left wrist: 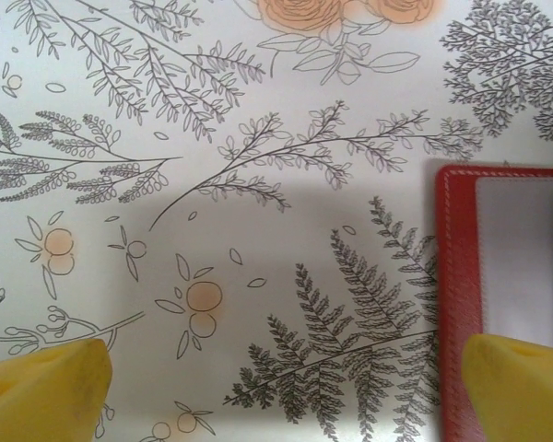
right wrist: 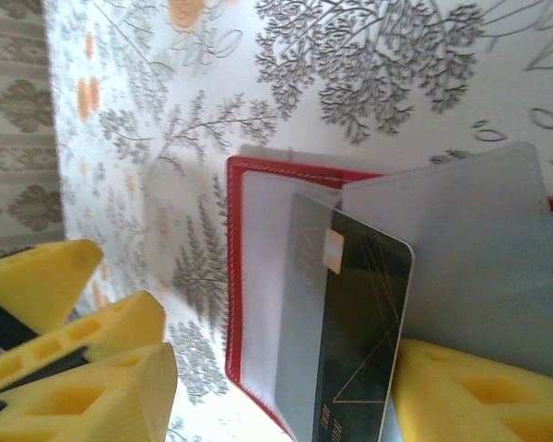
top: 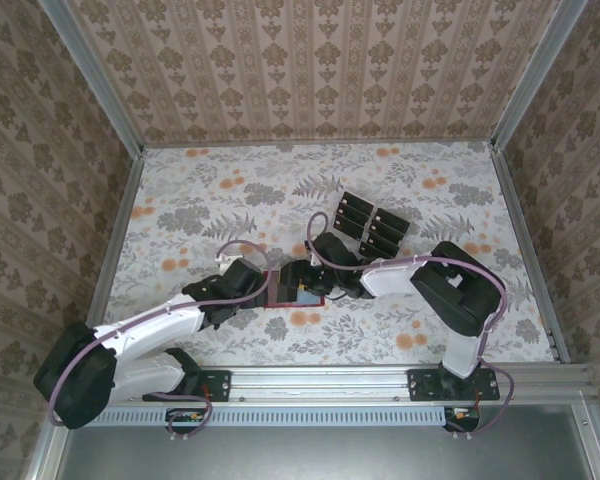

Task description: Put the credit cards into the card holder

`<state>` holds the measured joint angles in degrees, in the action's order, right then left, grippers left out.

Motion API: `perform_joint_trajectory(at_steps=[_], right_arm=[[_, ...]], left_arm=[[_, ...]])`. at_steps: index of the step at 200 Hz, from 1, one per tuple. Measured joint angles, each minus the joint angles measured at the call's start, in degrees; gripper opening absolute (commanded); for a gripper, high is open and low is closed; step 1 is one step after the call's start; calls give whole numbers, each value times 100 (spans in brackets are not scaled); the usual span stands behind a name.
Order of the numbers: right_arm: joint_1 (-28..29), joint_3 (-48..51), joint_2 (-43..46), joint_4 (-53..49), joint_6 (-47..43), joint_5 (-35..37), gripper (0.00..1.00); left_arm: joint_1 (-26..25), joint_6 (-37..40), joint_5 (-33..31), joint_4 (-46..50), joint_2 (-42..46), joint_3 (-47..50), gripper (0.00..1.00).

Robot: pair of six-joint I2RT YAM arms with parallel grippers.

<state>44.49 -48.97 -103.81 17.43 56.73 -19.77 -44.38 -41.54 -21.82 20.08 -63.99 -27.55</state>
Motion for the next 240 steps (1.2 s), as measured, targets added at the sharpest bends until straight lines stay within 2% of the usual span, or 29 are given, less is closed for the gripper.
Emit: perform_joint_trajectory(at_steps=[49,72,100,123,240], right_arm=[[2,15,549,-1259,-168,319,59],[50,96,868,-1556,-131,535,47],[116,74,984,-1794,-225,785,19],[136,-20,918,-1976,-328,887,9],[210,-603,70,-2096,-566,1019,5]], left_arm=[[179,26,127,-184,-70,52,100],[212,63,199,-332,-223,52,100],[212,83,275,-415,-389,52,100],[212,85,319,-428,-422,57,100],[212,85,398,-518,-780,129,100]])
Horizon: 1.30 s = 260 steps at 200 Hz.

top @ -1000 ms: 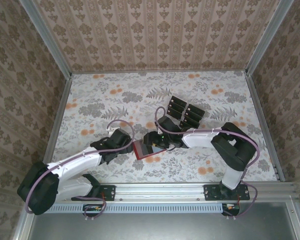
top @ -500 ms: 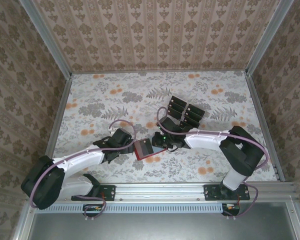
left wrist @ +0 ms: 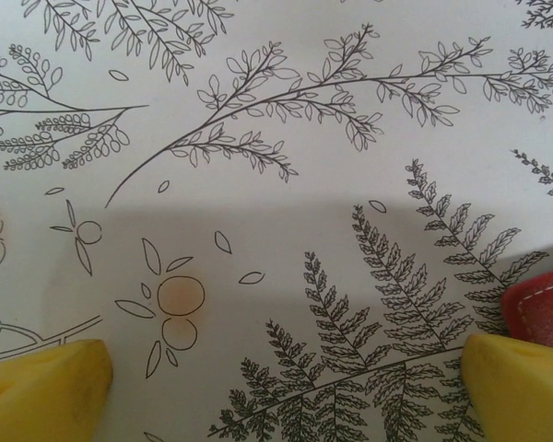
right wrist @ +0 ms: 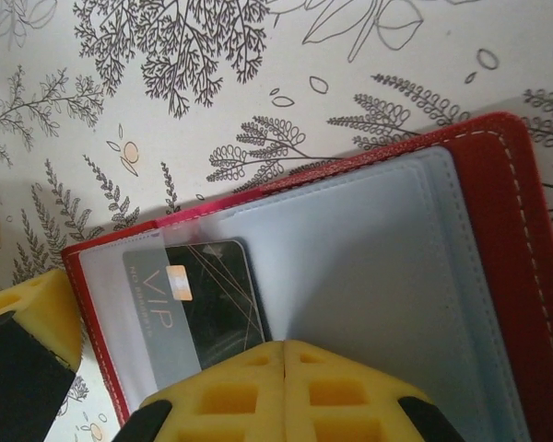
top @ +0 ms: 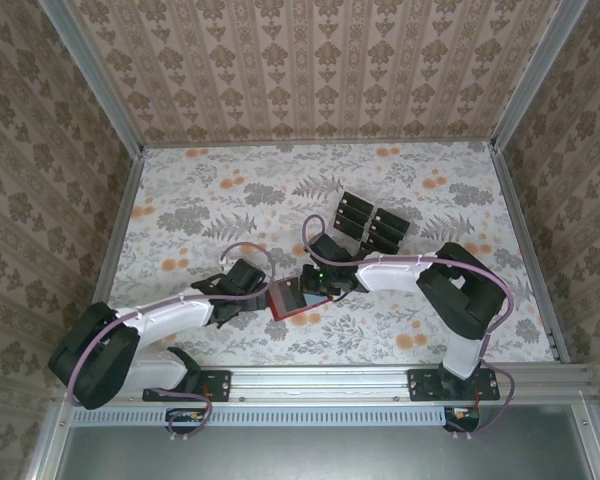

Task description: Put the credit cards into the card holder

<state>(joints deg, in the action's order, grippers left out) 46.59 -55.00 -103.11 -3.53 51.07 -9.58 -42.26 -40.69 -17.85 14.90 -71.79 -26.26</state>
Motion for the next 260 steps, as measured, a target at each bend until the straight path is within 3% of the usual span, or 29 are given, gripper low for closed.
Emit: perform_joint_trajectory(at_steps=[172,228,260], right_arm=[[358,-317,-396,214,164,-179,5],[339,-289,-282,243,214,-149,30],[289,-28,164,334,295,-59,35]], left_arm=[[-2,-2,-87,-103,-140,-17,100],[13,0,-107,-79,-310,-155,100],[125,83,-61,-72,-511,-321,100]])
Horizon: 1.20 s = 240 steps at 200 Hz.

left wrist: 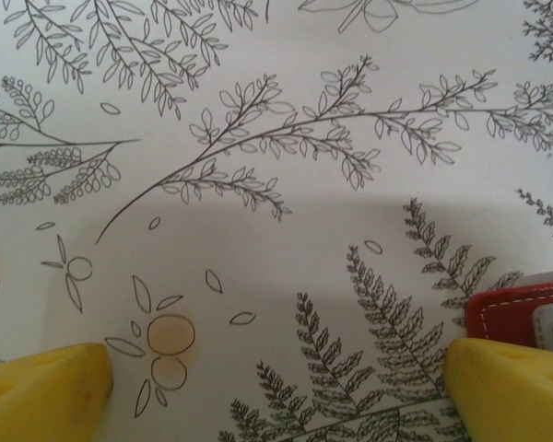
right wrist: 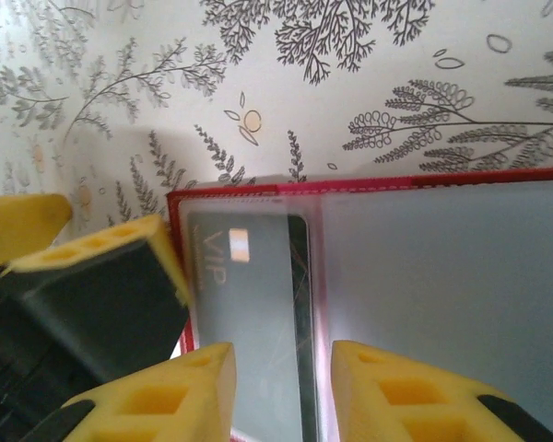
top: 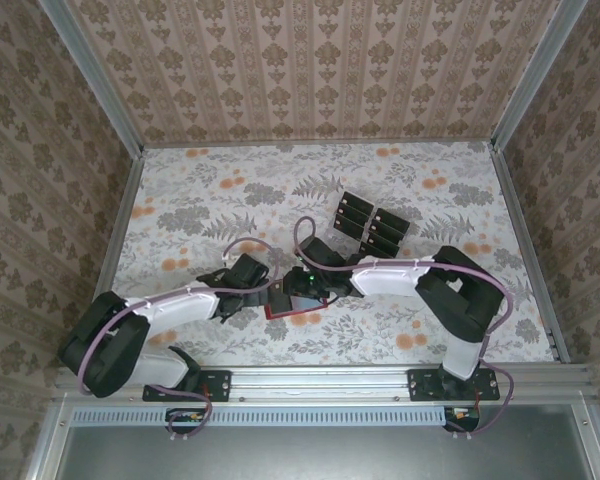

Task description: Put the credit cards into the card holder

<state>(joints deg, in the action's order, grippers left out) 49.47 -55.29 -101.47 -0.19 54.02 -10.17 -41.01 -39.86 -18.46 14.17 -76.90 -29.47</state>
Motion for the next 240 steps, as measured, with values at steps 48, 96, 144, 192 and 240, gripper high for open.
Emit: perform_joint_trajectory(at_steps=[48,96,144,192,240], right_arm=[[-28,334,426,22,20,249,36],[-28,354,435,28,7,271,18],[15,153,160,155,-4,238,6],[31,46,-229,337,17,199,3],[31,46,-319,398,39,197,2]], left_arm=[[254,376,146,-35,-435,-400,100],[546,719,173,-127,-385,-549,100],[549,732,177,-26,240,-485,100],[546,664,221,20,341,-107,100],[531,584,289,-9,339,66,100]])
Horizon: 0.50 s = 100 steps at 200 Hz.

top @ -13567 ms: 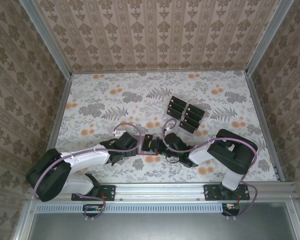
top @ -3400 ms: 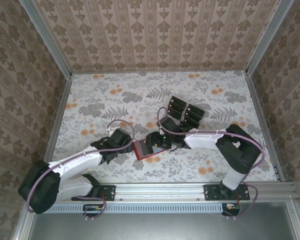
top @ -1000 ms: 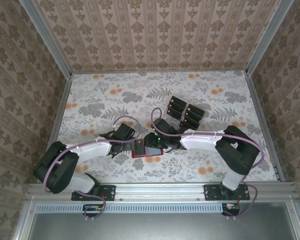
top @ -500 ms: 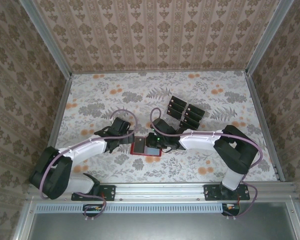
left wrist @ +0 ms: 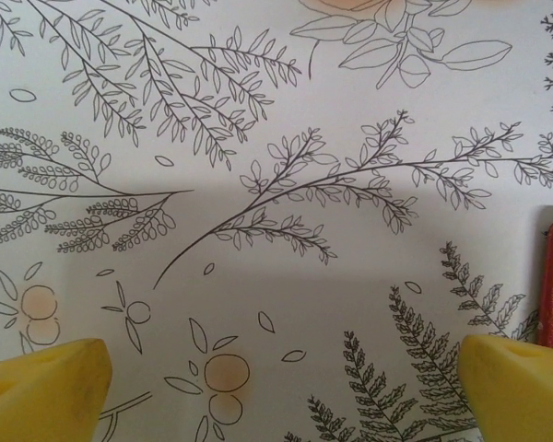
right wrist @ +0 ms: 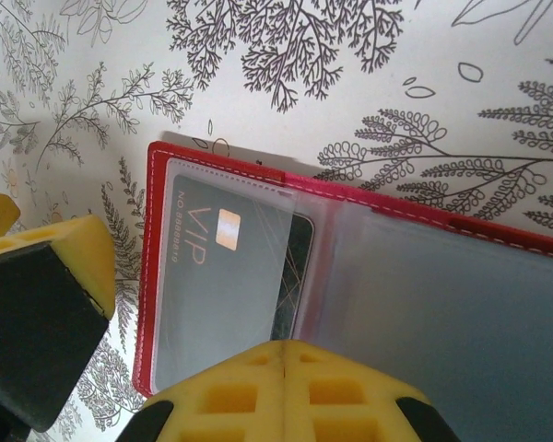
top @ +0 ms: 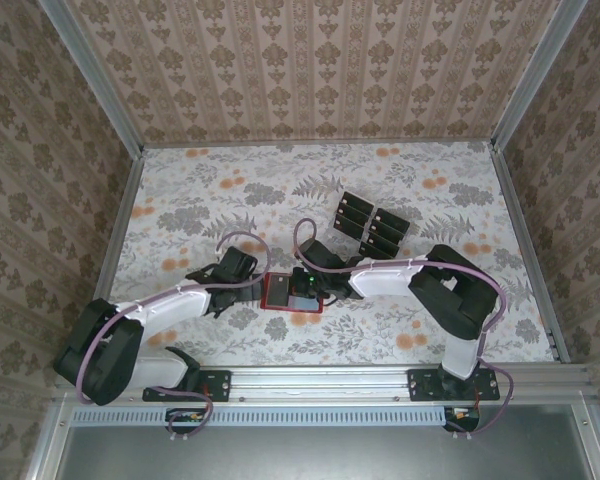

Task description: Put the credit cards into the card holder

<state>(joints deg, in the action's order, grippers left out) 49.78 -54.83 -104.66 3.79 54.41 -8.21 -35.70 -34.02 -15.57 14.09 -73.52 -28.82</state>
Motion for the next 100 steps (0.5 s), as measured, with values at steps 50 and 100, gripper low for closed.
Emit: perform_joint_trajectory(at_steps=[50,100], right_arm=[[0,-79,-168,33,22,-63,2],[0,-299,-319,7,17,-149,2]], left_arm=[[-79,-94,70,-96,0,83,100],[-140,-166,57,-168,0,133,100]])
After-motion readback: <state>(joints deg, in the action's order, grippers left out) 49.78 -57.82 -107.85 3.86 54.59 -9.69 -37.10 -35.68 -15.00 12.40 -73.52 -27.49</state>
